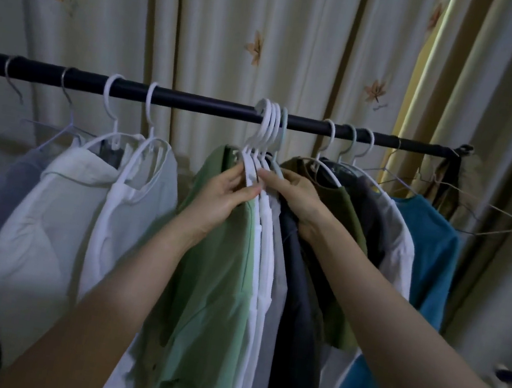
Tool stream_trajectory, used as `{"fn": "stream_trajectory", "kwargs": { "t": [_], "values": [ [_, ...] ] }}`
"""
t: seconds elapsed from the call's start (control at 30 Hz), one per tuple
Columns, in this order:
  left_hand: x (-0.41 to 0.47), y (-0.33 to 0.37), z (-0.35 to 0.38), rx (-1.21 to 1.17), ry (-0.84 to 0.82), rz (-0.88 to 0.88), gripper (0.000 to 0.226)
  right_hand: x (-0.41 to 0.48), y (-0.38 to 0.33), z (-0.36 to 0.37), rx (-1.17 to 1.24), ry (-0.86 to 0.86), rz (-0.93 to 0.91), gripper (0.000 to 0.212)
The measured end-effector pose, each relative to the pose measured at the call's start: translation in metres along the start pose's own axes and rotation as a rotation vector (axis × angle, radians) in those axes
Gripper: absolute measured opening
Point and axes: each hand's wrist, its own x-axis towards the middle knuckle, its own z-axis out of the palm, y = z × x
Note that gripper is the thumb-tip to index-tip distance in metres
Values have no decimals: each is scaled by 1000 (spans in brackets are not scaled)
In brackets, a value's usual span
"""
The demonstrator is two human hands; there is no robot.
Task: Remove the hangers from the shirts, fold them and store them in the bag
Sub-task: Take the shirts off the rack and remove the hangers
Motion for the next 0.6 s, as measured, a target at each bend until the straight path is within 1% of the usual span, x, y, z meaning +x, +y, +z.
{"fn": "stream_trajectory", "kwargs": {
  "t": [0.07, 0.13, 0.2, 0.3, 0.33, 0.4, 0.47, 0.5, 0.53, 0.57, 0.6],
  "values": [
    [-23, -10, 12, 97, -29, -15, 50, -23, 15, -4, -84, 16, 38, 61],
    [-41, -22, 20, 194, -46, -50, 49, -43, 27, -7, -116, -3, 85, 52],
    [-53, -31, 22, 295, -75, -90, 44, -62, 38, -8, -97, -15, 138, 45],
    [-66, -41, 19, 405, -190, -34, 45, -86, 54, -6, -47, 32, 212, 43],
    [-69, -44, 17, 436, -205, -34, 44, -94, 57, -6, -60, 56, 232, 43],
    [-77, -52, 8, 478, -155, -30, 31, -110, 62, -3, -121, 82, 277, 47],
    [-84, -58, -4, 487, -33, -9, 18, -127, 68, 1, -201, 61, 321, 55],
    [-86, -59, -11, 500, 7, -3, 21, -136, 71, 5, -232, 34, 335, 56],
    [-88, -59, -18, 506, 0, -14, 30, -144, 74, 10, -246, -1, 345, 55],
    [-88, -57, -24, 504, -64, -42, 42, -151, 75, 14, -242, -34, 348, 51],
    [-88, -55, -28, 503, -173, -76, 54, -159, 74, 17, -231, -64, 345, 48]
  ]
}}
